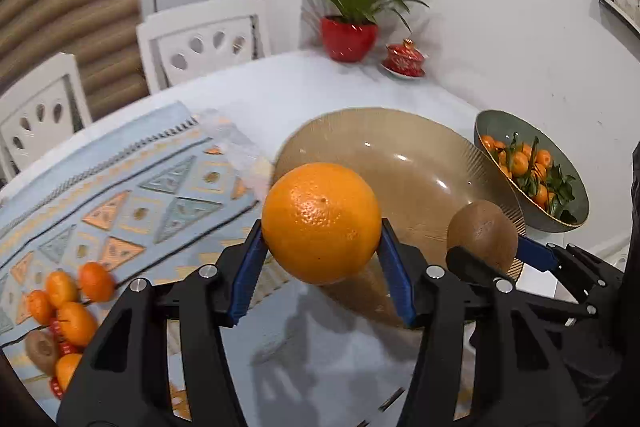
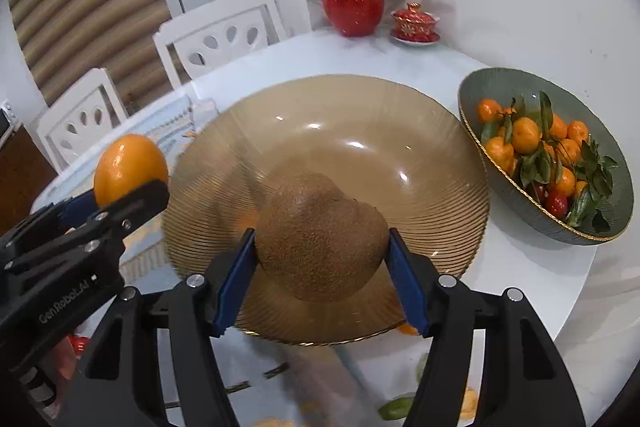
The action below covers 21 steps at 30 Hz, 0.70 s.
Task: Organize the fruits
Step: 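Carry the orange and kiwi in both tools over the amber glass bowl, then open both tools to drop the orange and kiwi into the bowl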
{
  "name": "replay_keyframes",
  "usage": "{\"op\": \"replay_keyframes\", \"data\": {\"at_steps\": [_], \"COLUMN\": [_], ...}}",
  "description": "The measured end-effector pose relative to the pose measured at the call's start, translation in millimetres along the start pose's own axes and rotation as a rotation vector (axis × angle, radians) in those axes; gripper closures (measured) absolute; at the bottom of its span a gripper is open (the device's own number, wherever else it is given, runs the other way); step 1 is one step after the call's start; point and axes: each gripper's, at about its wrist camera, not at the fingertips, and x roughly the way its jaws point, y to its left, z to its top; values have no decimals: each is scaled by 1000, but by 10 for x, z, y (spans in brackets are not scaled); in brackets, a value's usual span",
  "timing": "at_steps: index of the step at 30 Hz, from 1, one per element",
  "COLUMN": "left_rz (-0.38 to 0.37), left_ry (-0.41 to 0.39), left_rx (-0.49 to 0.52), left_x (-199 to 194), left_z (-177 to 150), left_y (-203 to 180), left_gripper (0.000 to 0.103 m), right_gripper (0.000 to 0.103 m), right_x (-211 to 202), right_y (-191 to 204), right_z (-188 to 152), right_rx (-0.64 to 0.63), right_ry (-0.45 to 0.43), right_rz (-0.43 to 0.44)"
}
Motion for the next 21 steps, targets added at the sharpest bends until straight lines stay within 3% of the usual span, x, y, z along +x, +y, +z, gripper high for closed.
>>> {"op": "replay_keyframes", "data": {"at_steps": [12,21], "left_rz": [-47,-51], "left_ry": [79,49], "left_rx": [-7,16], "left_x": [374,265], "left_z": [-23,-26], "left_y": [-59,-93], "left_gripper": [47,42], "right_gripper": [40,40], "right_x": [231,280], "right_y": [-81,-57], "right_z": [-2,-31], "right_rx": [1,3], "right_ry": [60,92], "right_rz": [-43,-45]}}
